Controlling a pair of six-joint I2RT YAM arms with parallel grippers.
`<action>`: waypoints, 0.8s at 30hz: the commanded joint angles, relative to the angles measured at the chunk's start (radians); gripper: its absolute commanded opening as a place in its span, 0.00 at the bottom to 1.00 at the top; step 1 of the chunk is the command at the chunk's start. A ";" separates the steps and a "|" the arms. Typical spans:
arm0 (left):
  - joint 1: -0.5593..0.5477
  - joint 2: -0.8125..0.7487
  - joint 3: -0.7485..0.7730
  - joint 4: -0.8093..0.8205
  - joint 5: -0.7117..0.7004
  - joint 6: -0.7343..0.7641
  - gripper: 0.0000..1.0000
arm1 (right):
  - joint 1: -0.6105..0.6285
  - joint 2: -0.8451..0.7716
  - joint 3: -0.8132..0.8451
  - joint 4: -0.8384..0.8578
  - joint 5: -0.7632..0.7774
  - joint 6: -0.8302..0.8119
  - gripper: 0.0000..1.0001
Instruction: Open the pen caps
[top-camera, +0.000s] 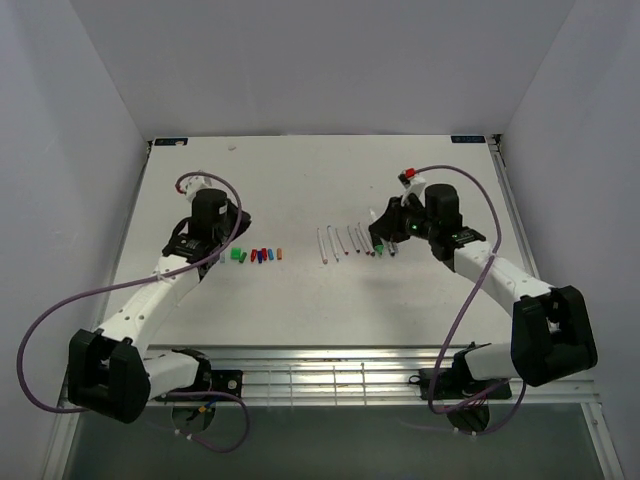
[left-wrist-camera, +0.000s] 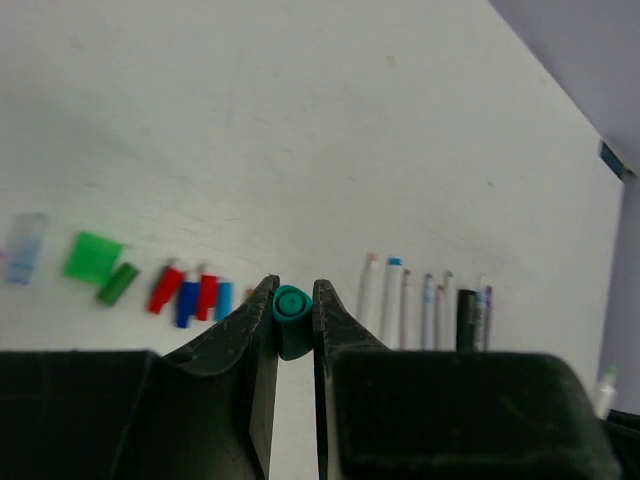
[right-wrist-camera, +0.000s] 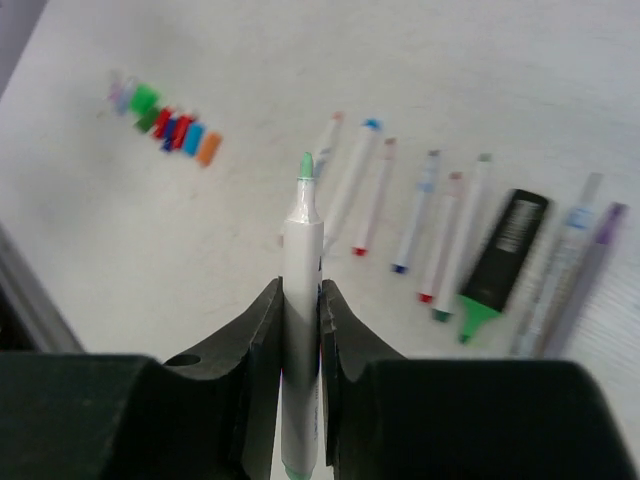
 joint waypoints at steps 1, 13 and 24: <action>0.062 -0.097 -0.069 -0.173 -0.157 -0.029 0.00 | -0.115 0.025 0.068 -0.147 0.126 -0.083 0.08; 0.214 -0.015 -0.166 -0.228 -0.256 -0.082 0.00 | -0.281 0.225 0.136 -0.147 0.109 -0.085 0.08; 0.381 0.168 -0.146 -0.145 -0.115 -0.059 0.00 | -0.282 0.263 0.125 -0.138 0.132 -0.103 0.08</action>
